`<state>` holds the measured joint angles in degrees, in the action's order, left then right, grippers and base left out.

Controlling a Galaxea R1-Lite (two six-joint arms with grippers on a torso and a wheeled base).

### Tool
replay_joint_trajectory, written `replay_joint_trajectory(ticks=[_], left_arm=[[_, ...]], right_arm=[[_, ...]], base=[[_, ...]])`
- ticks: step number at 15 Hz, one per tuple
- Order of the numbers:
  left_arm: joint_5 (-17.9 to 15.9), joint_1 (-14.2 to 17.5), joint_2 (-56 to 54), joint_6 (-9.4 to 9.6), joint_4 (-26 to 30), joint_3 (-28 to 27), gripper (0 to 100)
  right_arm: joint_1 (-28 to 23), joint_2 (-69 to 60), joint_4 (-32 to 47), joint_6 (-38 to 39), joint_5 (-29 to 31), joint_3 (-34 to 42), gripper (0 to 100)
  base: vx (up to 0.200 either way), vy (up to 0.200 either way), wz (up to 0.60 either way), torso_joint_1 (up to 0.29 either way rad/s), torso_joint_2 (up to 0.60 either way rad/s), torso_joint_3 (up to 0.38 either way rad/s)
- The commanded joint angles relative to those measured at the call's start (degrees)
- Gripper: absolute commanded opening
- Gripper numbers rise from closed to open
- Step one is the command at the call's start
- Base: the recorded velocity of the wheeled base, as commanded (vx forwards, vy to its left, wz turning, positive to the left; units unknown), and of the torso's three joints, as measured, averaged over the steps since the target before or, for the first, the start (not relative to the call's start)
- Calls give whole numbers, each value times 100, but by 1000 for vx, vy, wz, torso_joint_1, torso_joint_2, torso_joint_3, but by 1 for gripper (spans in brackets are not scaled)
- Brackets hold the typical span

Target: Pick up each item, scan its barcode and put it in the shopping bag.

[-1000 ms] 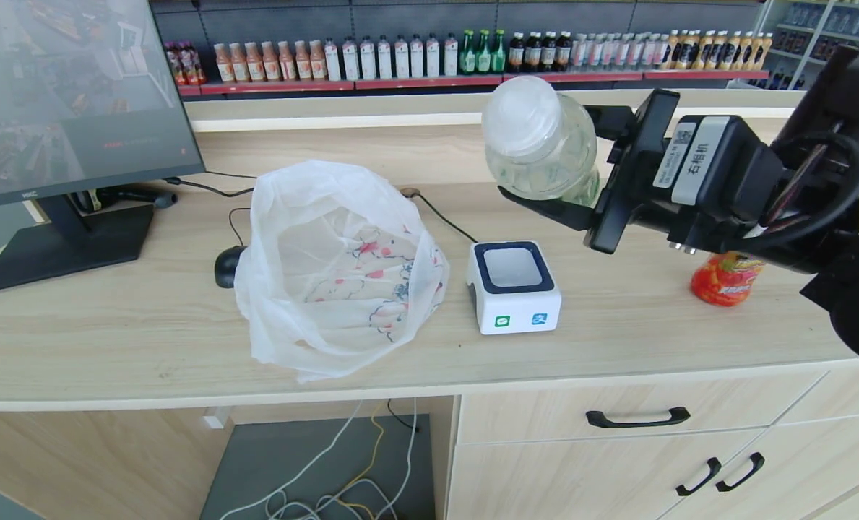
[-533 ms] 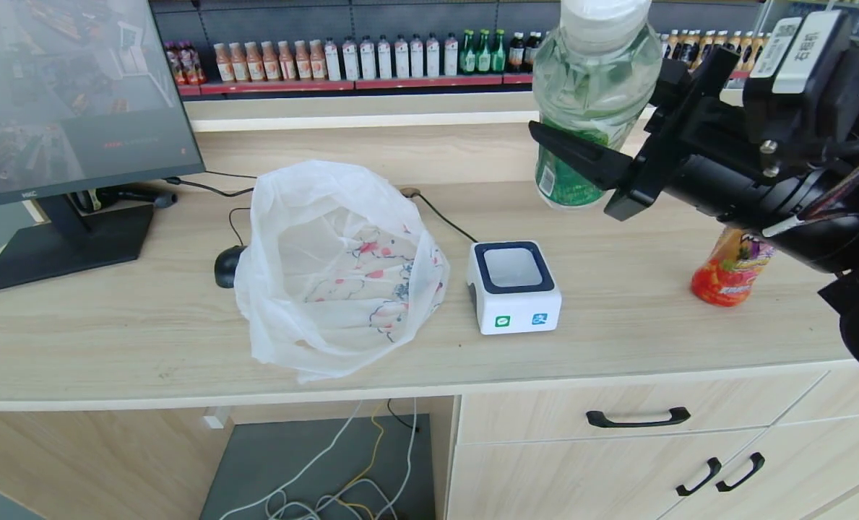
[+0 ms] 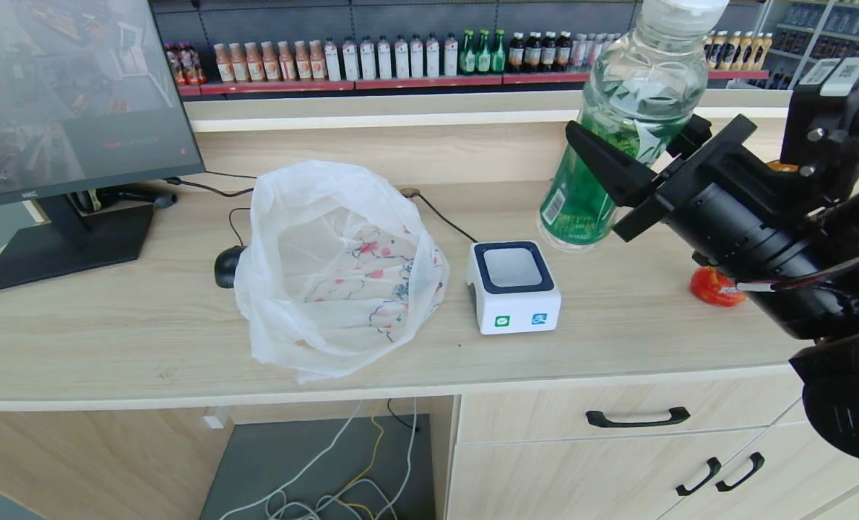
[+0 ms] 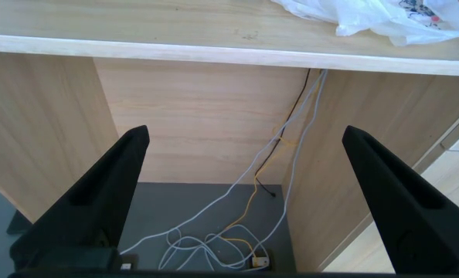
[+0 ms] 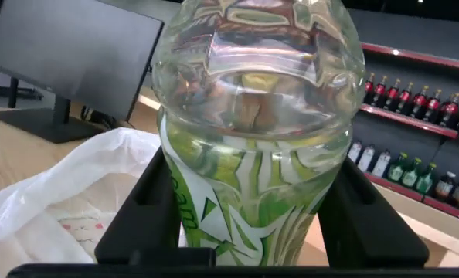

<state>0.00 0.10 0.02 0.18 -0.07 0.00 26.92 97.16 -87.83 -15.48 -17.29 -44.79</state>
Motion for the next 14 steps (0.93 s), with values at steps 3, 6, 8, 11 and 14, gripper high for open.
replay_joint_trajectory(ticks=[3,6,8,11,14], left_arm=[[0,-1,-2,-1,-1,0,100],[0,-1,-2,8,-1,0,100],[9,-1,-2,8,-1,0,100],[0,-1,-2,8,-1,0,100],[0,-1,-2,17,-1,0,100]], right_arm=[[-11,392,-217,511,823,155,0],[33,392,-217,625,1412,322,0],[42,400,-217,625,1702,383,0],[121,435,-217,634,2186,374,0],[261,532,-217,625,2203,304,0]], base=[[0,0,0,0,0,0],[0,0,0,0,0,0],[0,0,0,0,0,0],[0,0,0,0,0,0],[0,0,0,0,0,0]])
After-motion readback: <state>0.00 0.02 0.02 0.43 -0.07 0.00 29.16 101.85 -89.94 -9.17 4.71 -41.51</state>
